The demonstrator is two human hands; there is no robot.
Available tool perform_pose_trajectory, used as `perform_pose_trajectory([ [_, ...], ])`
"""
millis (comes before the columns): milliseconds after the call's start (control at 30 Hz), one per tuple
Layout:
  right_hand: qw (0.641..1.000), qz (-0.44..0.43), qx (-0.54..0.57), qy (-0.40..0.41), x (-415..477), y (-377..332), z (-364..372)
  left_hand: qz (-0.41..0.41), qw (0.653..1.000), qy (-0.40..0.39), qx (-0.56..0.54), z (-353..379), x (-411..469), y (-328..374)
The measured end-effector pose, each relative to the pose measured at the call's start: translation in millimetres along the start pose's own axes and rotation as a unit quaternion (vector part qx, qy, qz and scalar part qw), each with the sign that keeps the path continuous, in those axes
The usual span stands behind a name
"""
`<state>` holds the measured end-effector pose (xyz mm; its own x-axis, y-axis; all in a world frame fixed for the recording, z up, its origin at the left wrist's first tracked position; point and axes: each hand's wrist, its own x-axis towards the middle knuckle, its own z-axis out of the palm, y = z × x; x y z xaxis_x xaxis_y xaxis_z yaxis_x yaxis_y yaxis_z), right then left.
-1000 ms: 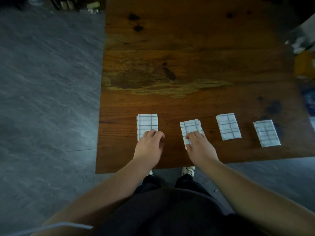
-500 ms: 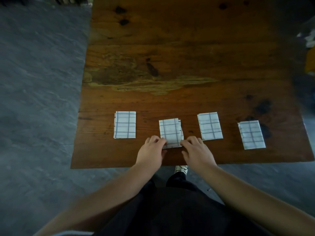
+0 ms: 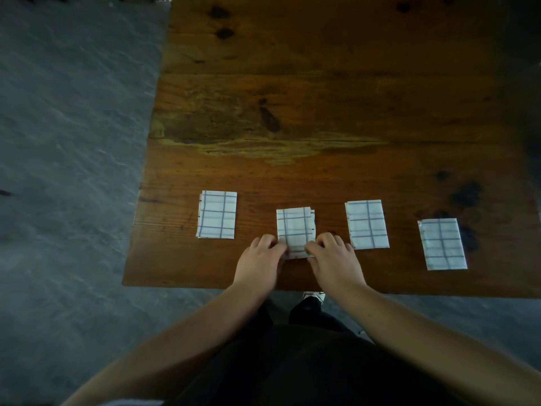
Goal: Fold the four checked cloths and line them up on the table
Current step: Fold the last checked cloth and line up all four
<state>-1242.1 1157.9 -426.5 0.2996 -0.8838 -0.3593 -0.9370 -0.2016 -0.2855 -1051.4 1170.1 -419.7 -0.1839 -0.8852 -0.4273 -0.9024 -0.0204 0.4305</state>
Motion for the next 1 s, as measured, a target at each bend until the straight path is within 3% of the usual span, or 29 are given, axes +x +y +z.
perform_pose_trajectory([
  [1000,0.998,0.042,0.034,0.021,27.4,-14.6,-6.0,0.006,0.999,0.035,0.013,-20.5,24.4,-17.2],
])
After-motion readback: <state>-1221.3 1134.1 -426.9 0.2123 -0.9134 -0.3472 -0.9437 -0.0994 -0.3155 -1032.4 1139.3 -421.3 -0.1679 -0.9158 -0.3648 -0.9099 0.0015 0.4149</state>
